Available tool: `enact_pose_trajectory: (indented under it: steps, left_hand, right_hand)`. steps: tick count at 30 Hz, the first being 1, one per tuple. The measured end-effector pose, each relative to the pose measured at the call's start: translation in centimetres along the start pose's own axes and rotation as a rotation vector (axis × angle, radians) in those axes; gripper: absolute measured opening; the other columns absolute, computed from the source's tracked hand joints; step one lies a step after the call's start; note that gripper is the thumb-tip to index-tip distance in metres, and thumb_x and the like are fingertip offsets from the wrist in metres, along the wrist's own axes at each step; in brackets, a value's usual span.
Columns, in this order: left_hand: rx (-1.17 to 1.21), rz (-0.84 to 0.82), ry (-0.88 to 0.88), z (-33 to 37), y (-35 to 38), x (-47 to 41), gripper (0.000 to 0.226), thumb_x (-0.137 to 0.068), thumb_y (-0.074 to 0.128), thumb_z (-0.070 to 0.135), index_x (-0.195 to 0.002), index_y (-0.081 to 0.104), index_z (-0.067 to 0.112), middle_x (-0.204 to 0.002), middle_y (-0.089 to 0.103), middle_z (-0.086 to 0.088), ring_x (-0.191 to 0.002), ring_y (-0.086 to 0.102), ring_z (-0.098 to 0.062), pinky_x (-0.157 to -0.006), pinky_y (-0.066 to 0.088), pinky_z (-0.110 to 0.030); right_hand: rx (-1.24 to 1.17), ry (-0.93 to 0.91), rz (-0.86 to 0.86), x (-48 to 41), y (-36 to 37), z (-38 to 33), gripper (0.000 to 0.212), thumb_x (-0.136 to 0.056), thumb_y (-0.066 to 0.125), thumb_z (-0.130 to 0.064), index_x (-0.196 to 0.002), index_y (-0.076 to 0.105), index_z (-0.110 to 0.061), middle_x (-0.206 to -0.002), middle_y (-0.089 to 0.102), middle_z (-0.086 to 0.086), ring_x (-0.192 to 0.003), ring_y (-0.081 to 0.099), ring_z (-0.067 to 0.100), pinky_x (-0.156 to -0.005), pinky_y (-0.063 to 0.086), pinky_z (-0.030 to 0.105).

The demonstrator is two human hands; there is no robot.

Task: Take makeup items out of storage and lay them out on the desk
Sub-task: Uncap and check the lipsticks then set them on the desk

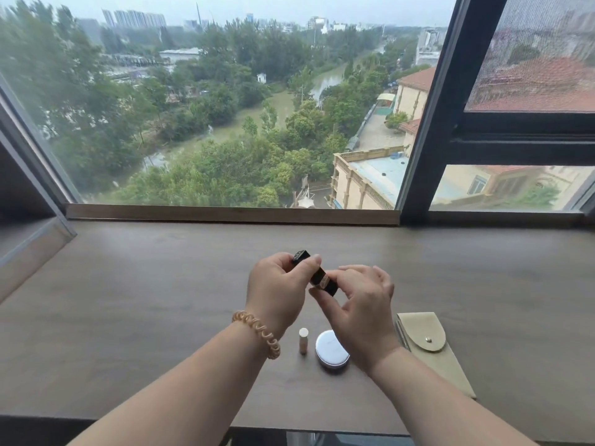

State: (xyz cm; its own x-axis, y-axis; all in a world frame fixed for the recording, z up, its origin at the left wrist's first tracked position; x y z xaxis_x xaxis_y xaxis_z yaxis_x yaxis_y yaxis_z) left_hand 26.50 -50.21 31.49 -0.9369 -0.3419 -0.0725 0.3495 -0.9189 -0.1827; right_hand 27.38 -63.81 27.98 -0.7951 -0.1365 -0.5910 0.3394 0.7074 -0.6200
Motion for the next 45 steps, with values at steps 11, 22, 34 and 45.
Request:
enact_pose_trajectory:
  steps: [11, 22, 34, 45]
  left_hand:
    - [0.386, 0.461, -0.176, 5.0, -8.3, -3.8, 0.019, -0.083, 0.058, 0.039, -0.077, 0.06, 0.021, -0.074, 0.065, 0.002, -0.063, 0.059, -0.011, -0.062, 0.038, -0.026]
    - [0.225, 0.004, -0.192, 0.7, 0.6, 0.9, 0.011, -0.063, 0.045, 0.02, -0.063, 0.055, 0.014, -0.069, 0.053, -0.006, -0.071, 0.047, -0.022, -0.061, 0.035, -0.031]
    - [0.422, -0.11, -0.064, 0.3, 2.7, 2.2, 0.011, -0.076, 0.072, 0.001, -0.073, 0.061, 0.0, -0.067, 0.061, -0.015, -0.06, 0.062, -0.018, -0.056, 0.051, -0.021]
    - [0.406, -0.191, -0.123, -0.9, 1.3, 1.5, 0.025, -0.067, 0.076, 0.018, -0.076, 0.063, -0.002, -0.067, 0.061, -0.012, -0.063, 0.06, -0.018, -0.061, 0.05, -0.023]
  right_hand:
    - [0.032, 0.19, -0.059, 2.9, -1.9, 6.5, 0.022, -0.075, 0.05, -0.055, -0.071, 0.059, -0.036, -0.073, 0.06, -0.022, -0.091, 0.057, 0.012, -0.093, 0.02, 0.031]
    - [-0.432, 0.372, -0.075, 0.2, -2.0, 3.5, 0.025, -0.062, 0.065, -0.057, -0.087, 0.064, -0.051, -0.087, 0.066, -0.022, -0.093, 0.059, 0.006, -0.095, 0.042, 0.046]
    - [-0.77, 0.432, -0.212, 0.9, -1.6, 0.0, 0.02, -0.08, 0.069, -0.036, -0.09, 0.069, -0.019, -0.083, 0.069, 0.001, -0.082, 0.063, 0.009, -0.073, 0.048, 0.02]
    - [-0.934, 0.52, -0.333, 1.2, 0.2, 0.4, 0.031, -0.07, 0.078, -0.029, -0.098, 0.066, -0.026, -0.092, 0.066, 0.017, -0.092, 0.065, 0.022, -0.087, 0.05, 0.035]
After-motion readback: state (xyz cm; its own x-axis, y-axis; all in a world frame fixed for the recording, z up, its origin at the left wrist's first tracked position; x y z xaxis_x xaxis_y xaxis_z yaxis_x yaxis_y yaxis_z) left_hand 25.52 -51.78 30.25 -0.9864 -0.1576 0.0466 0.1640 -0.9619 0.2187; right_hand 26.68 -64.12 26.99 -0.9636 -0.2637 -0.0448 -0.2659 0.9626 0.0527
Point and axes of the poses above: each hand's wrist, its own x-axis away from the middle knuckle, its own y-axis out of the palm, z = x × y, the point moved 2 cm from there along -x, towards the middle knuckle
